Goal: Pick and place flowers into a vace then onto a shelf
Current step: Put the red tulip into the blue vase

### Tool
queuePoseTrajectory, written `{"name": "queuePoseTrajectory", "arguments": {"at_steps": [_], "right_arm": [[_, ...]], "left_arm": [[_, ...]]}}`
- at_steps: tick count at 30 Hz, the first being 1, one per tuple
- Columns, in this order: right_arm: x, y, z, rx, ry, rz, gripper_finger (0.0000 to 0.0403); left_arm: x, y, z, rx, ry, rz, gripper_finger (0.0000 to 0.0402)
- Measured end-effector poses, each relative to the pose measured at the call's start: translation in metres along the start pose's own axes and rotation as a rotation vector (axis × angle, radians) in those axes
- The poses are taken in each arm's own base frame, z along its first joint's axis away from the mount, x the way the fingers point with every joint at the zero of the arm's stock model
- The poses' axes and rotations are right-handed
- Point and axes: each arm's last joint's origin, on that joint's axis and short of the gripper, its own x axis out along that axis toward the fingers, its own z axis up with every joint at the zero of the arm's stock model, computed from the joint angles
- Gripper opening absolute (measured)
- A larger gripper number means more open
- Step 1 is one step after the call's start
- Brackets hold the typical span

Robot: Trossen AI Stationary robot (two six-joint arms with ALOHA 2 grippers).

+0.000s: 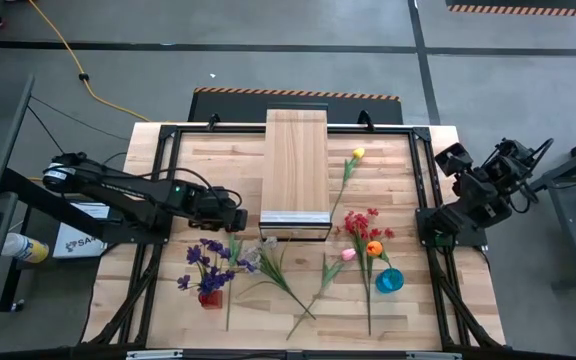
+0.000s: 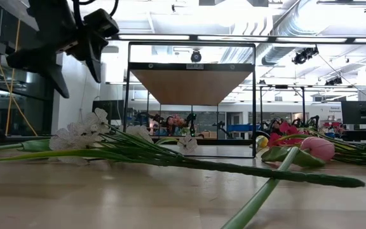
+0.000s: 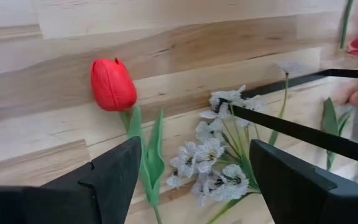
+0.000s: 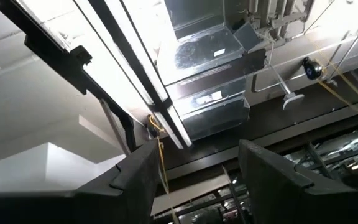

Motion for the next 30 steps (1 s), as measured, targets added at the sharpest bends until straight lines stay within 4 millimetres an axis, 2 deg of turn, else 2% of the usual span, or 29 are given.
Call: {"name": "queuePoseTrajectory", "arguments": {"at_steps": [7, 15, 30], "right_arm": [[0.0, -0.001, 0.003, -0.077, -0.021, -0.012, 0.0209], [0.0, -0.002, 0.003, -0.086, -0.01, -0.059, 0.02], [0.0, -0.003, 0.004, -0.082, -0.009, -0.082, 0.0203]], "left_arm": [[0.003, 0.004, -0.001, 0.007, 0.015, 0.017, 0.0331], [0.008, 0.003, -0.002, 0.005, 0.042, 0.026, 0.0331], [0.05, -0.008, -0.011, -0.017, 0.199, 0.107, 0.0331]]}}
